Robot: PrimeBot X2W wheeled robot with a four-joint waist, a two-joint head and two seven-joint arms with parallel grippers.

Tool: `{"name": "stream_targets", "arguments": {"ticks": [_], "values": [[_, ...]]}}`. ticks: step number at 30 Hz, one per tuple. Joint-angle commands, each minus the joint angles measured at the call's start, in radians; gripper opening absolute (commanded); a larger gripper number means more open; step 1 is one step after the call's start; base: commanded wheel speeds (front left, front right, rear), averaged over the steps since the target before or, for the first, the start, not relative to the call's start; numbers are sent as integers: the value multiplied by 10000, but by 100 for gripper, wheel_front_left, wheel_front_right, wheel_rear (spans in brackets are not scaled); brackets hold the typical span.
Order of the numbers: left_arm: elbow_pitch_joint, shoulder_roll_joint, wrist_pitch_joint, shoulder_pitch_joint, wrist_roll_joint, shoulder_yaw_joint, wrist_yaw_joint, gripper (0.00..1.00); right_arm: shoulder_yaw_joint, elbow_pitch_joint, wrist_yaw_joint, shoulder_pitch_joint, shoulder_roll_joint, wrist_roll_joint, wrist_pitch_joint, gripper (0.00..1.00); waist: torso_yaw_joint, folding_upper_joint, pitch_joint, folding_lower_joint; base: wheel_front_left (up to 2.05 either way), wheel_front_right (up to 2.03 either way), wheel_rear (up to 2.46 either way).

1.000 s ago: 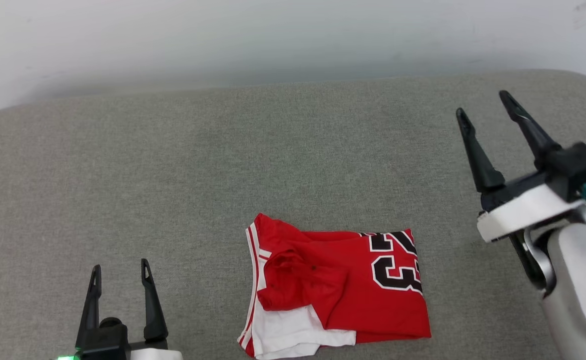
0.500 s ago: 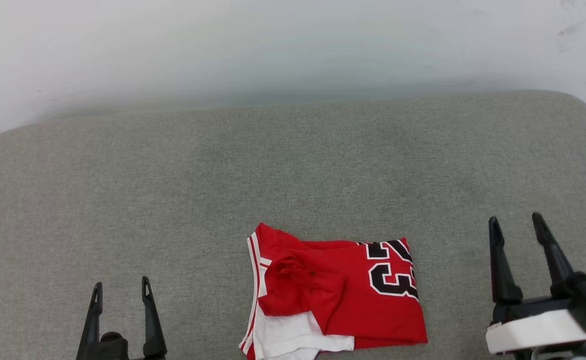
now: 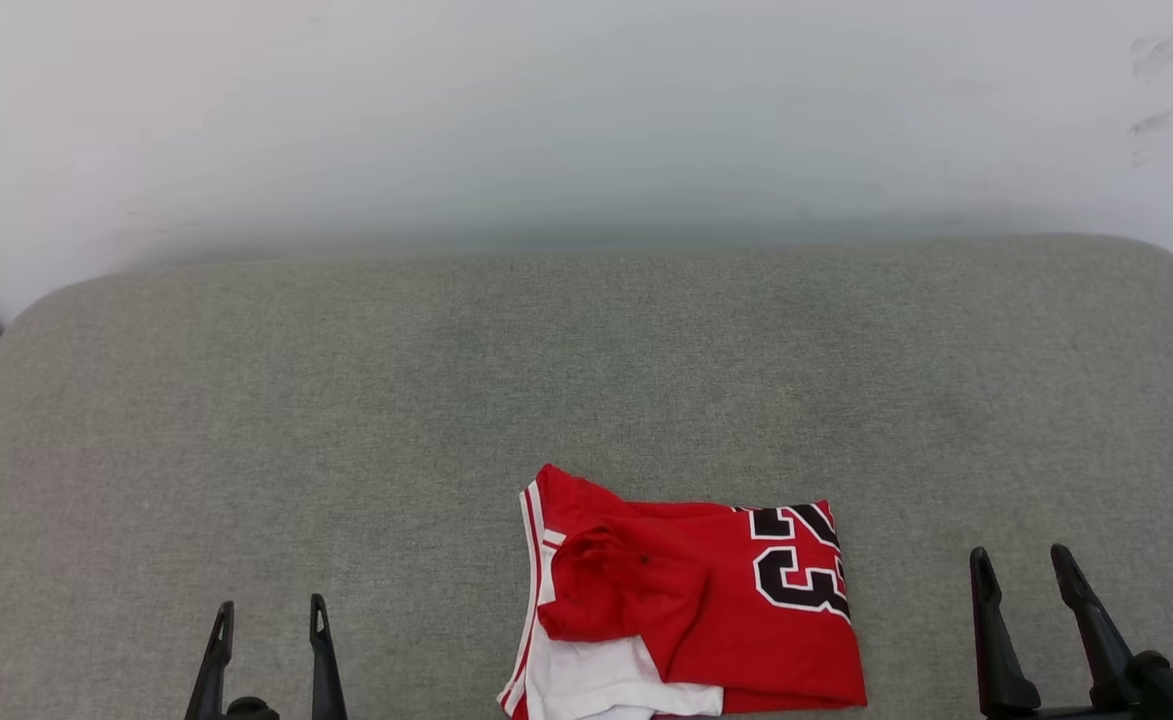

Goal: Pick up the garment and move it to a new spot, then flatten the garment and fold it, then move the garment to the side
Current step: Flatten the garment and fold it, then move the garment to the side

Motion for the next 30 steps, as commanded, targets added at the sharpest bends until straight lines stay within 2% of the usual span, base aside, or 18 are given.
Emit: {"name": "stream_targets", "arguments": {"ticks": [1, 17, 21, 25, 30], "values": [[32, 47, -22, 175, -31, 3, -14, 100, 45, -58, -4, 145, 45, 49, -12, 100, 3, 0, -19, 1, 0, 0, 0], [112, -34, -22, 222, -35, -14, -165, 100, 133, 57, -4, 78, 47, 175, -12, 100, -1, 0, -47, 1, 0, 0, 0], [82, -69, -22, 190, -38, -10, -177, 100, -120, -259, -4, -503, 43, 209, -12, 100, 10, 0, 33, 1, 0, 0, 0], [52, -89, -22, 93, -36, 22, -178, 100, -292, -631, -4, -1462, 13, -283, -12, 100, -2, 0, 125, 1, 0, 0, 0], [34, -116, -22, -24, -7, 6, -176, 100, 241, -198, -4, -2838, -886, -251, 91, 100, 6, 0, 231, 1, 0, 0, 0]]}}
